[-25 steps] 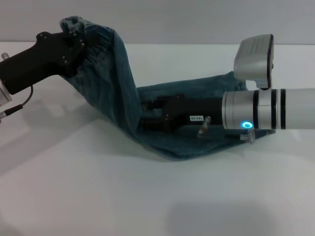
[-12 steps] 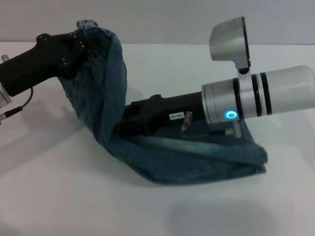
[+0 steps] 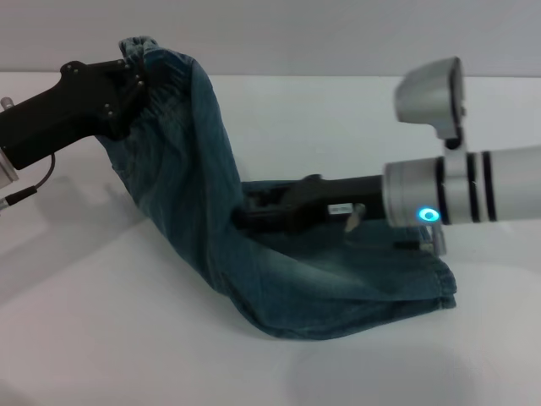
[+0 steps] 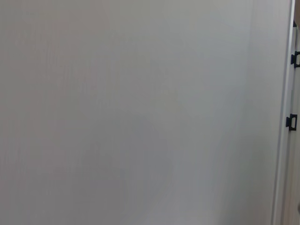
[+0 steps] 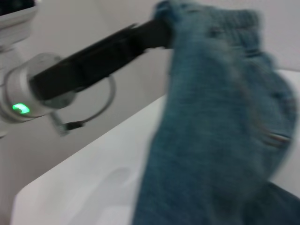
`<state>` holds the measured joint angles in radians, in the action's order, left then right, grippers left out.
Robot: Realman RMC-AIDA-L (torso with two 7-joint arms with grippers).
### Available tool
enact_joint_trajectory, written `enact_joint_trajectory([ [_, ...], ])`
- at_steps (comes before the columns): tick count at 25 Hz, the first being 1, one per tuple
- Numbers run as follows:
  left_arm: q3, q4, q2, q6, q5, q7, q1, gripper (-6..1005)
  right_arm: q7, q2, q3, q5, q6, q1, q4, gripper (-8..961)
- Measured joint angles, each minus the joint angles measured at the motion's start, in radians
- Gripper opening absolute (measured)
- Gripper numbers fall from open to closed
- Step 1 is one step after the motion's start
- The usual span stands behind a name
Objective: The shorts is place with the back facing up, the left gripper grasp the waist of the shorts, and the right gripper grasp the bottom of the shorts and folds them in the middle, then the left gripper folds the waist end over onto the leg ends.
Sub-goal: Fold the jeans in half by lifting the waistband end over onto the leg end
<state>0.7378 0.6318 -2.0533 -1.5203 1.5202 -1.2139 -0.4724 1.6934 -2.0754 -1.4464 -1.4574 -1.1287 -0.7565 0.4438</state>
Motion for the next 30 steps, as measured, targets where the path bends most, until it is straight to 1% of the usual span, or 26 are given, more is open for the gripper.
enact_joint_trajectory([
  [3,0.000,0.000,0.001,-0.001,0.000,0.002,0.000,39,-0.002,0.003,0.034,0.000,0.018,0.062,0.027,597],
  [5,0.000,0.000,0.002,-0.003,0.000,0.003,0.002,43,-0.011,0.004,0.063,0.000,0.020,0.091,0.036,597],
  [9,0.001,0.002,0.004,-0.031,0.000,0.004,0.006,51,-0.063,0.004,0.154,0.003,0.036,0.145,0.037,598],
  [12,0.004,0.002,0.003,-0.059,0.002,0.005,0.008,57,-0.086,0.003,0.200,0.005,0.061,0.167,0.032,598],
  [17,0.014,-0.004,0.003,-0.094,0.008,0.005,0.010,67,-0.097,0.005,0.245,0.002,0.084,0.188,0.032,598],
  [19,0.022,-0.006,0.003,-0.115,0.009,0.004,0.011,71,-0.112,0.004,0.282,0.005,0.104,0.202,0.034,597],
  [21,0.030,-0.007,0.001,-0.134,0.010,0.002,0.011,75,-0.148,0.000,0.343,0.019,0.123,0.214,0.031,597],
  [22,0.032,-0.008,-0.001,-0.139,0.010,0.001,0.012,77,-0.210,-0.001,0.399,0.075,0.134,0.221,0.010,597],
  [24,0.038,-0.016,-0.003,-0.144,0.010,0.002,0.013,81,-0.237,-0.002,0.414,0.106,0.136,0.225,0.000,597],
  [28,0.044,-0.037,-0.004,-0.149,0.010,0.006,0.011,89,-0.393,-0.002,0.431,0.304,0.136,0.237,-0.056,597],
  [30,0.046,-0.038,-0.005,-0.153,0.010,0.006,0.008,93,-0.436,-0.002,0.429,0.353,0.136,0.236,-0.076,598],
])
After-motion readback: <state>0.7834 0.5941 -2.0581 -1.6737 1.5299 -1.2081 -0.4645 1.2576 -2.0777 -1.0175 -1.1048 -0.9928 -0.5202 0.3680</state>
